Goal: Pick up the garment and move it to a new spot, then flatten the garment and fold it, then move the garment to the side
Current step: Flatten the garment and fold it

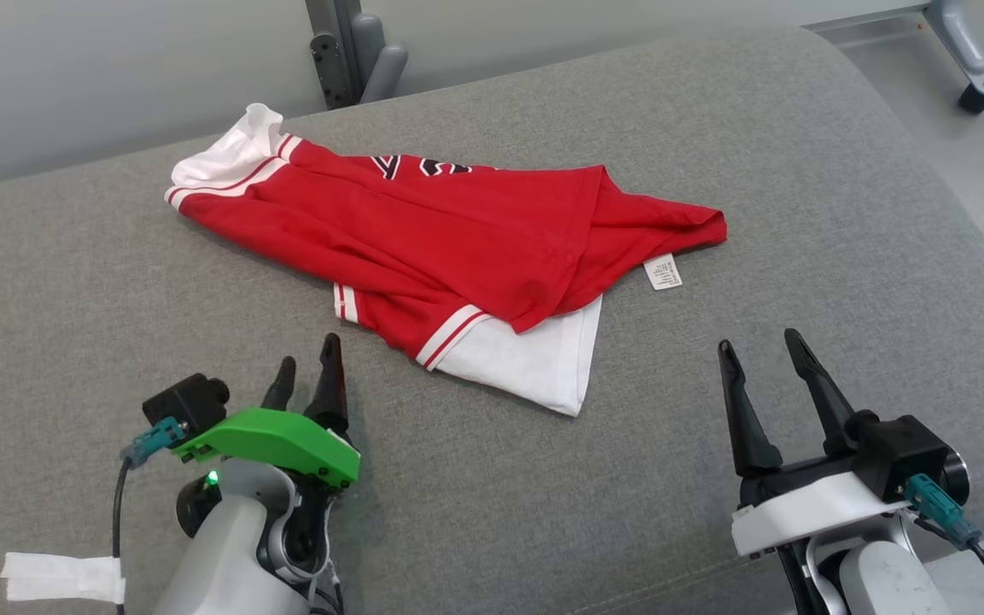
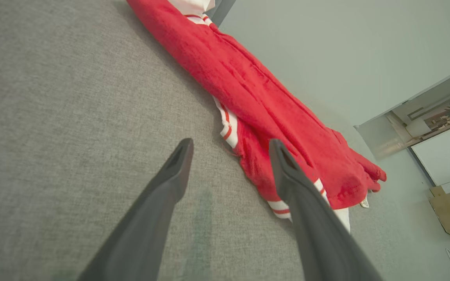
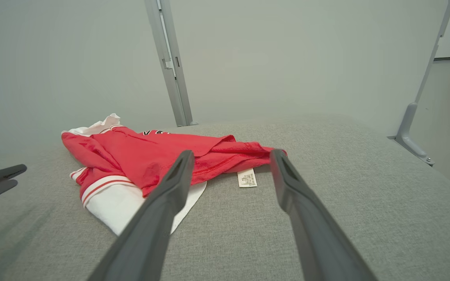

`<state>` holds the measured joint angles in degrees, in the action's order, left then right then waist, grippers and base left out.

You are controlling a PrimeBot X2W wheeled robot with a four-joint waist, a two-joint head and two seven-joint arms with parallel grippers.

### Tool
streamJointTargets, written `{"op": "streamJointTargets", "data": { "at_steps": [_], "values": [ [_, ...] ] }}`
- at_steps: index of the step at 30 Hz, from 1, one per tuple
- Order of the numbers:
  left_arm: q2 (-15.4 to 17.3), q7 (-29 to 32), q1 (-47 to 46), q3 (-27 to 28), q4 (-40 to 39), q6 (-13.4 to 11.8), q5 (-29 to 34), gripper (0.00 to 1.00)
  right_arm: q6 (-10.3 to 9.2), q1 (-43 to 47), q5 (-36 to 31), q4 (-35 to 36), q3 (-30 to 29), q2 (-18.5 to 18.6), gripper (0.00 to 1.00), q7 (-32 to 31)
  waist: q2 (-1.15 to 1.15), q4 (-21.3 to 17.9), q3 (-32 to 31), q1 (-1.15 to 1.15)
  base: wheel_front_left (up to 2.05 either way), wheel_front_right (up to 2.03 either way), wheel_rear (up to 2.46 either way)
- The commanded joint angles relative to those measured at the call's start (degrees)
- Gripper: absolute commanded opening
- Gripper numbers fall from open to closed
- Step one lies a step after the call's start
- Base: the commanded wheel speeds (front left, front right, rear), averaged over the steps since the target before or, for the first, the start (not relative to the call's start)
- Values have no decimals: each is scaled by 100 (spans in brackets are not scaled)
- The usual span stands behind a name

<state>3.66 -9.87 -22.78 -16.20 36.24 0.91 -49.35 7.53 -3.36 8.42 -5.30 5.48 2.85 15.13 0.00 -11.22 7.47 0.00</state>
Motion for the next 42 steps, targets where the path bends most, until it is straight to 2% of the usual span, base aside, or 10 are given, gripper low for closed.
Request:
{"op": "streamJointTargets", "data": {
  "at_steps": [1,6,12,19,20,21,28,34,38,42],
  "values": [
    [-28,89,34,-66,12,-16,-147,100,-8,-73,-50,13,15,9,100,0,0,-18,71,0,0,0,0],
    [-72,604,-71,-531,121,-32,-862,100,-8,-106,-72,15,4,8,100,0,0,-143,153,0,0,0,0],
    [-63,663,-335,-1084,305,-196,-1788,100,-8,-180,-38,39,69,8,100,0,0,-365,272,0,0,0,0],
    [-66,457,-773,-1474,781,-92,-2466,100,-8,-306,-56,60,56,7,100,0,0,-570,445,0,0,0,0],
    [-65,409,-823,-1529,855,-50,-2481,82,-8,-314,-63,63,45,7,100,0,0,-576,457,0,0,0,0],
    [-67,377,-872,-1585,917,20,-2536,0,-8,-312,-69,65,32,7,100,0,0,-580,467,0,0,0,0],
    [-38,-94,-1068,-1821,1094,412,-2331,0,-8,-216,-59,67,-72,5,100,0,0,-437,397,0,0,0,0],
    [120,-186,-1133,-1847,422,619,-2318,0,-8,-75,-6,4,-72,8,100,0,0,-85,168,0,0,0,0],
    [168,283,-1490,-1851,-153,621,-2486,0,-8,-106,45,-31,27,11,100,0,0,-13,17,0,0,0,0],
    [205,879,-2181,-1838,-557,346,-2573,0,-8,-211,112,-35,119,11,100,0,0,-146,-58,0,0,0,0]
  ]
}}
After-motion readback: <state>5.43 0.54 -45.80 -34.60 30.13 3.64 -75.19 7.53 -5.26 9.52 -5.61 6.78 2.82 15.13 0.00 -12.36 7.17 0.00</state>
